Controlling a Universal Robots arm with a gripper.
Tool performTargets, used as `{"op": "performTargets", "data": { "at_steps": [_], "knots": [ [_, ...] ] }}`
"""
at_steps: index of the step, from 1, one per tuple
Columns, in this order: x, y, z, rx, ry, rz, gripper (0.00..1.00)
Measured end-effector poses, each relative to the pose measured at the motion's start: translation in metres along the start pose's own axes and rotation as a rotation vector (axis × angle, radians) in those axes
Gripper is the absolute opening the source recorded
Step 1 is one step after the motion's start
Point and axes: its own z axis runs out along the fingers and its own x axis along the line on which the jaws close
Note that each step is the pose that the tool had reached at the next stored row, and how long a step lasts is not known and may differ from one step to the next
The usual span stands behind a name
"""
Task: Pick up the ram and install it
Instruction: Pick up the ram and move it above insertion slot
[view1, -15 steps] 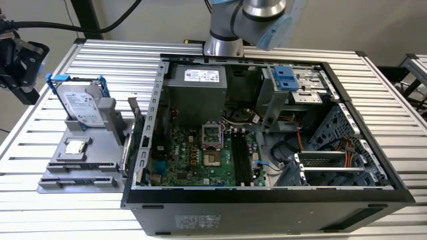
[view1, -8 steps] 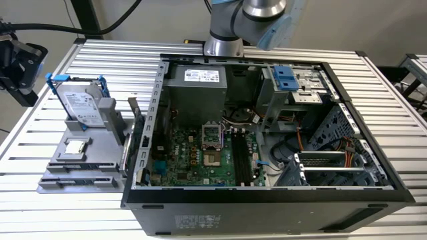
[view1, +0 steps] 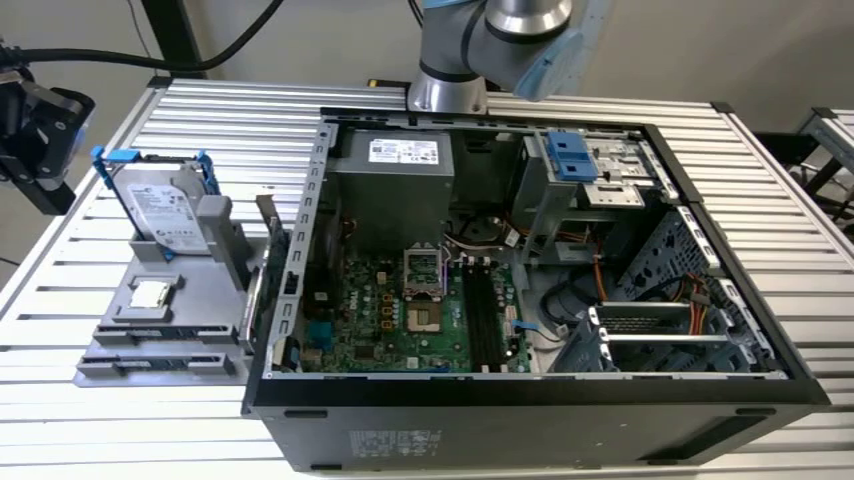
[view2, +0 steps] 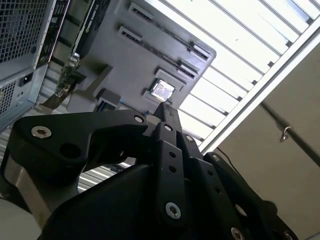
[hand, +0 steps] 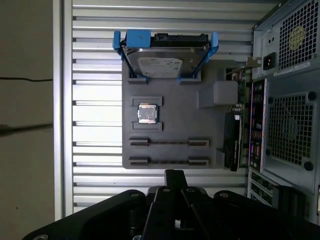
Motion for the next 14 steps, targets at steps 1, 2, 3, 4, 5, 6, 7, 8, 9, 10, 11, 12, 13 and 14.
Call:
{"op": "performTargets", "data": {
  "at_steps": [1, 2, 3, 4, 5, 6, 7, 8, 9, 10, 11, 12, 13, 14],
  "knots": [
    [0.0, 0.0, 0.0, 0.0, 0.0, 0.0, 0.0],
    [0.0, -0.0001, 0.0, 0.0, 0.0, 0.0, 0.0],
    [0.0, -0.0001, 0.0, 0.0, 0.0, 0.0, 0.0],
    [0.0, -0.0001, 0.0, 0.0, 0.0, 0.0, 0.0],
    [0.0, -0.0001, 0.0, 0.0, 0.0, 0.0, 0.0],
    [0.0, -0.0001, 0.0, 0.0, 0.0, -0.002, 0.0],
    [0.0, -0.0002, 0.0, -0.0001, 0.0002, -0.005, 0.0],
    [0.0, -0.0001, 0.0, -0.0003, 0.0005, -0.012, 0.0],
    [0.0001, -0.0001, 0.0, -0.0005, 0.001, -0.02, 0.0],
    [0.0002, -0.0001, 0.0, -0.0007, 0.0014, -0.03, 0.0],
    [0.0002, -0.0001, 0.0, -0.0009, 0.002, -0.04, 0.0],
    [0.0002, -0.0001, -0.0001, -0.0011, 0.0025, -0.051, 0.0],
    [0.0002, -0.0002, -0.0001, -0.0012, 0.0032, -0.062, 0.0],
    [0.0002, -0.0002, 0.0, -0.0016, 0.0036, -0.073, 0.0]
  ]
}}
